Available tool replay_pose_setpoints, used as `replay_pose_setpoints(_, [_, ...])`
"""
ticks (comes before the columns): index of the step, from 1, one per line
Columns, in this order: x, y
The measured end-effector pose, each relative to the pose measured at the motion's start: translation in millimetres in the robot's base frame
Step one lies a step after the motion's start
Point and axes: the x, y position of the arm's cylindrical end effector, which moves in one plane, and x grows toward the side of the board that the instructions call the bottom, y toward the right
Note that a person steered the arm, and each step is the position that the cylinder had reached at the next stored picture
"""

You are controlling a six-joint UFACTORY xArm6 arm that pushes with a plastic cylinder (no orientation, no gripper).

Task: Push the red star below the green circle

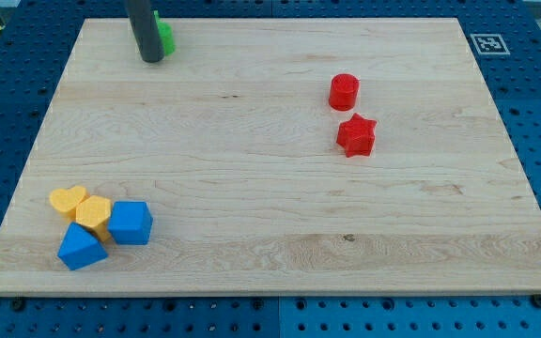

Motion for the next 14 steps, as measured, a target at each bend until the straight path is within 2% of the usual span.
replay_pose_setpoints(2, [-9.9, 0.0])
replay_pose_setpoints(3, [22.5, 23.3])
replay_pose_setpoints(5, [136.1, 124.2])
replay_pose_setpoints(6, [196.7, 184.9])
replay_pose_setpoints(7, [238.5, 266.1])
replay_pose_setpoints(8, [232.6, 334.1])
replay_pose_setpoints(9, [225.5, 351.0])
replay_pose_setpoints(13, [184.3, 263.2])
replay_pose_setpoints(14, [180.7, 259.2])
